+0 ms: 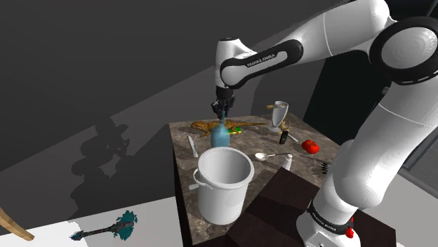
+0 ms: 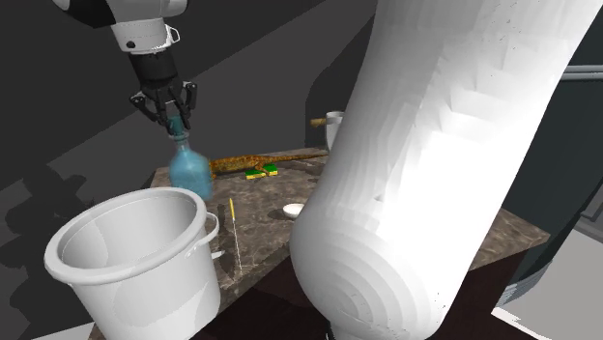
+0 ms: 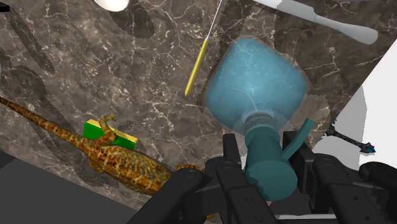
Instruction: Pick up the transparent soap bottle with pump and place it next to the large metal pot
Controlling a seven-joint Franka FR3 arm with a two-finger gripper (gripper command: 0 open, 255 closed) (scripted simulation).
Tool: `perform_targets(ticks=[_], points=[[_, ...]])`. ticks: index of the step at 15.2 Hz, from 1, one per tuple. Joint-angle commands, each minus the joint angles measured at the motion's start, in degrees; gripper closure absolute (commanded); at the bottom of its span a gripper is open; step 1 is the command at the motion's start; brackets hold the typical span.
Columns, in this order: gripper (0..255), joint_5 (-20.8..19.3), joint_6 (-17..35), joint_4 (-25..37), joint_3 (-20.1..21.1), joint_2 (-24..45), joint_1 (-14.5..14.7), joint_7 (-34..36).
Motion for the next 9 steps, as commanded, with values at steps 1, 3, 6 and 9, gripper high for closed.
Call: perform_targets(ticks=[1,3,6,9], points=[[255,-0.13,1.55,-0.91,-0.02,0.59,-0.02,0.28],[255,-0.27,3.07,-1.83,-0.06,1.20,-0.06,0.53],[255,-0.50,5.34,-3.11,-0.12,2.21,-0.13,0.92],[255,-0.75,7.62,-4.29,-0.18,3.33,-0.19,1.32]])
